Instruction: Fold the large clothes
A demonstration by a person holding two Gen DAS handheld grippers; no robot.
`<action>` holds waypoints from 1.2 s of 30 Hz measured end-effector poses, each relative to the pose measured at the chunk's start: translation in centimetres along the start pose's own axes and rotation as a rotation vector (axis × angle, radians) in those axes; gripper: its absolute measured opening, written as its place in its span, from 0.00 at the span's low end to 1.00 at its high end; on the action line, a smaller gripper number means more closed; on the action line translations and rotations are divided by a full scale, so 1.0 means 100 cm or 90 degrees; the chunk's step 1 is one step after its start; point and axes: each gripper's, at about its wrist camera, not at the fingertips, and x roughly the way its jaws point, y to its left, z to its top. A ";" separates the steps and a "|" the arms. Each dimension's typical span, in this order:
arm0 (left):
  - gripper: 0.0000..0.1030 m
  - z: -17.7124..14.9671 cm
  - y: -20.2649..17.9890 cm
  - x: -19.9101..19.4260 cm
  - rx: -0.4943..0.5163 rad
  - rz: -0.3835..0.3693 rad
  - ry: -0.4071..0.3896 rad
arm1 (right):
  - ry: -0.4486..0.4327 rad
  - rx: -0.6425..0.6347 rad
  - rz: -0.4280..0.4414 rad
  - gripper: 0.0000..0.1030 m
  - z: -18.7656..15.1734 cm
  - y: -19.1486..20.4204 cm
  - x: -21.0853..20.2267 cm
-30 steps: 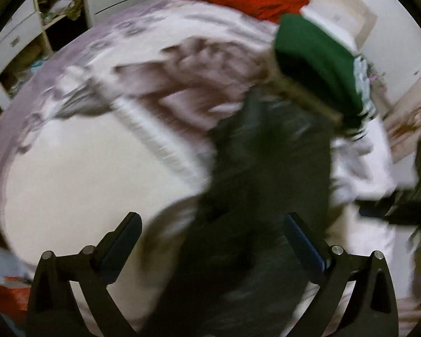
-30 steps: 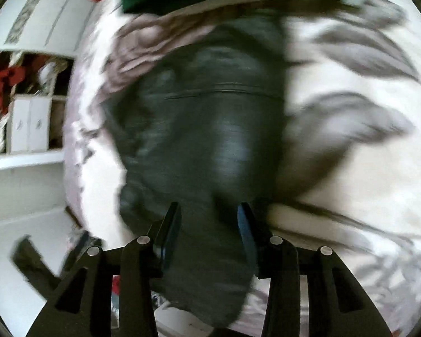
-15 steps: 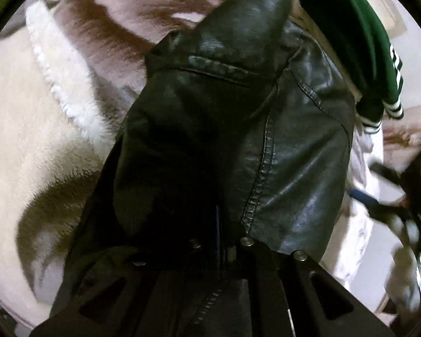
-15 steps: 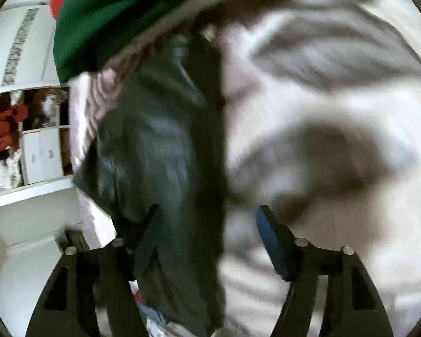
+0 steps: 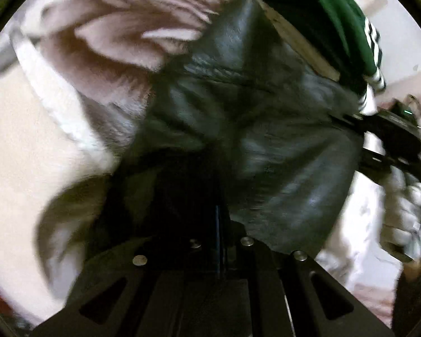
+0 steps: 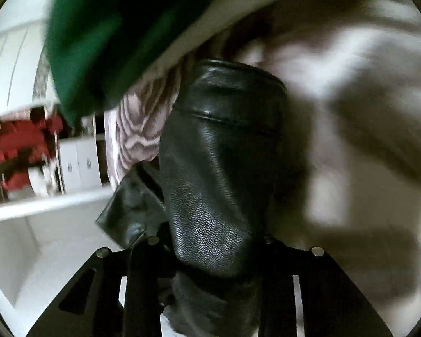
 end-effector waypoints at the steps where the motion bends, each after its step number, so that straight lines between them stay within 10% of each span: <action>1: 0.04 -0.005 -0.007 -0.009 0.014 0.004 -0.006 | -0.025 0.026 0.003 0.31 -0.012 -0.010 -0.020; 5: 0.08 -0.029 -0.028 -0.034 0.018 0.009 -0.025 | -0.129 0.178 -0.002 0.31 -0.086 -0.065 -0.101; 9: 0.73 -0.065 -0.037 -0.037 0.027 0.040 -0.017 | -0.173 0.279 -0.041 0.32 -0.156 -0.122 -0.150; 15: 0.73 -0.104 -0.014 -0.037 -0.022 0.124 -0.019 | -0.044 0.289 -0.173 0.55 -0.173 -0.156 -0.179; 22: 0.73 -0.121 0.063 -0.038 -0.152 0.144 -0.015 | -0.005 -0.042 -0.303 0.62 -0.121 -0.054 -0.204; 31: 0.70 -0.125 0.101 -0.023 -0.266 0.036 -0.057 | 0.216 -0.364 -0.283 0.66 -0.050 0.044 -0.037; 34: 0.32 -0.129 0.100 -0.028 -0.264 0.021 -0.100 | 0.237 -0.385 -0.315 0.66 -0.050 0.047 -0.011; 36: 0.09 -0.132 0.095 -0.036 -0.246 0.061 -0.125 | 0.203 -0.385 -0.316 0.33 -0.051 0.046 -0.016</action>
